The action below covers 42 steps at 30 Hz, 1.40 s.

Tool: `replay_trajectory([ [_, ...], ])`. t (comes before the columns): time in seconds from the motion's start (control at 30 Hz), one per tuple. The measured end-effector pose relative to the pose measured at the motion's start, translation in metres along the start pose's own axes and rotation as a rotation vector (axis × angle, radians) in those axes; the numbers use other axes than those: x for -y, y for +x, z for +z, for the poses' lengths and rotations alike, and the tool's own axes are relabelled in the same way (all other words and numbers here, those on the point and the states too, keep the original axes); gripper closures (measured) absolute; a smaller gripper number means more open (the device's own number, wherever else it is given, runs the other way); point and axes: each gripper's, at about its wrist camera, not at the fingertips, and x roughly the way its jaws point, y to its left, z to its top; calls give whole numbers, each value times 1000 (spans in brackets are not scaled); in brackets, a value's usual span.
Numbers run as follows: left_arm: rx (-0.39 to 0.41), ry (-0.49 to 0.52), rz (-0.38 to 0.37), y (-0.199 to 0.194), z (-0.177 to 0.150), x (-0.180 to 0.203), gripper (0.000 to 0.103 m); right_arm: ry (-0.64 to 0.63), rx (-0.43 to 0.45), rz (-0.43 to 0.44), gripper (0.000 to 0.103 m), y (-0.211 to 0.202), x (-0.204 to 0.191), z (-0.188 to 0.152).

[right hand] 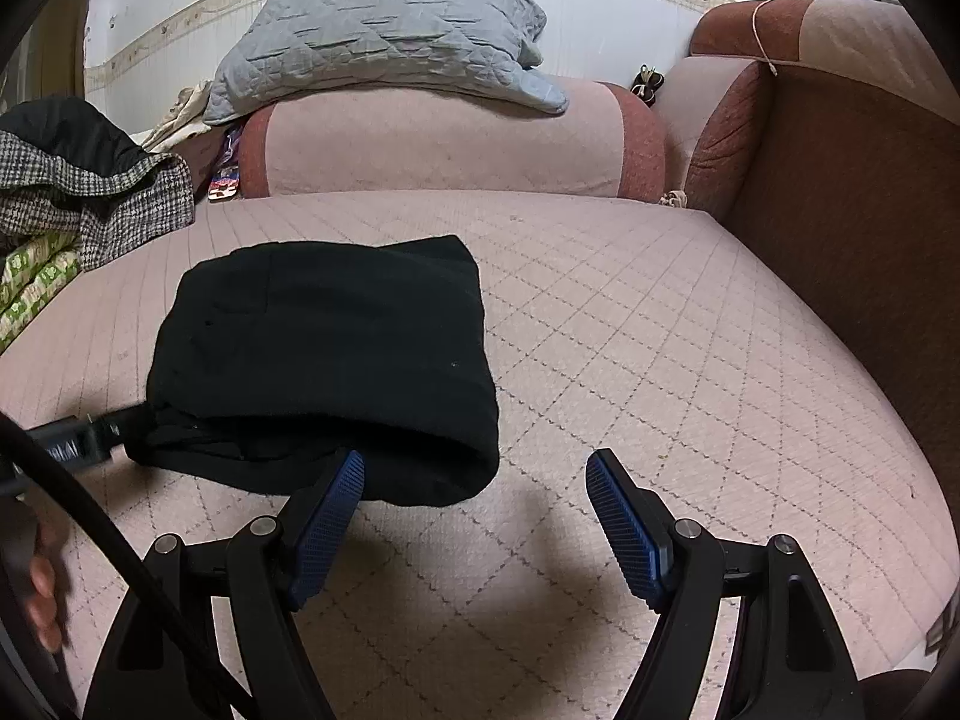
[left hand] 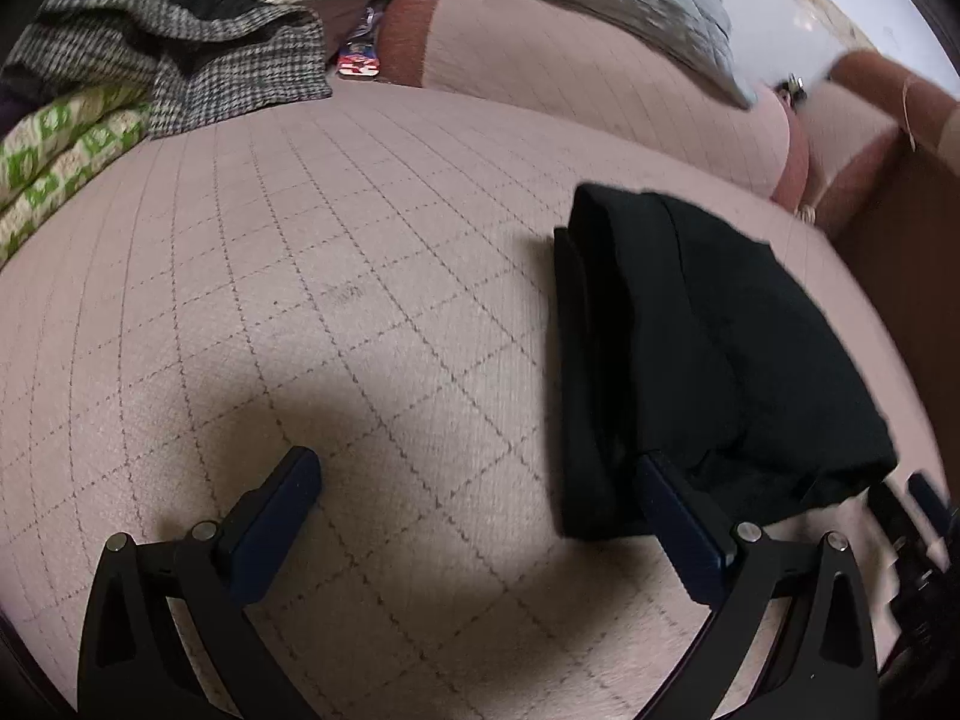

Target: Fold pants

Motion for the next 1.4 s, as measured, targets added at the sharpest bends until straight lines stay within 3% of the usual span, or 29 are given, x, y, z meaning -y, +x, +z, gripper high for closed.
replay_trajectory([
  [0.2,-49,36,-7,-2,5,1,0,13,24,-14,22,-8,6,2],
  [0.3,-34,-102,-181,-22,14,-15,8,35,44,-11,22,-17,13,8],
  [0.37,28,-133,-235,-43,25,-20,8,57,54,10,22,-25,21,16],
  [0.5,126,-46,-240,-59,57,-6,6,65,32,86,20,-26,35,50],
  [0.6,74,40,-278,-36,81,18,4,84,-74,181,20,3,47,86],
  [0.73,-19,156,-218,12,94,43,4,163,-216,286,20,66,62,113],
  [0.9,-213,-21,-352,66,95,23,4,356,-308,384,22,139,81,115],
  [1.1,-186,48,-412,77,94,39,3,355,-362,490,23,182,59,105],
  [1.2,-160,79,-392,78,90,53,1,300,-360,525,24,184,47,108],
  [1.3,-165,100,-458,75,87,68,7,281,-376,582,35,184,37,103],
  [1.33,-167,98,-460,74,86,70,23,281,-373,579,39,185,36,103],
  [1.4,-162,102,-436,71,87,72,38,290,-378,577,64,184,36,103],
])
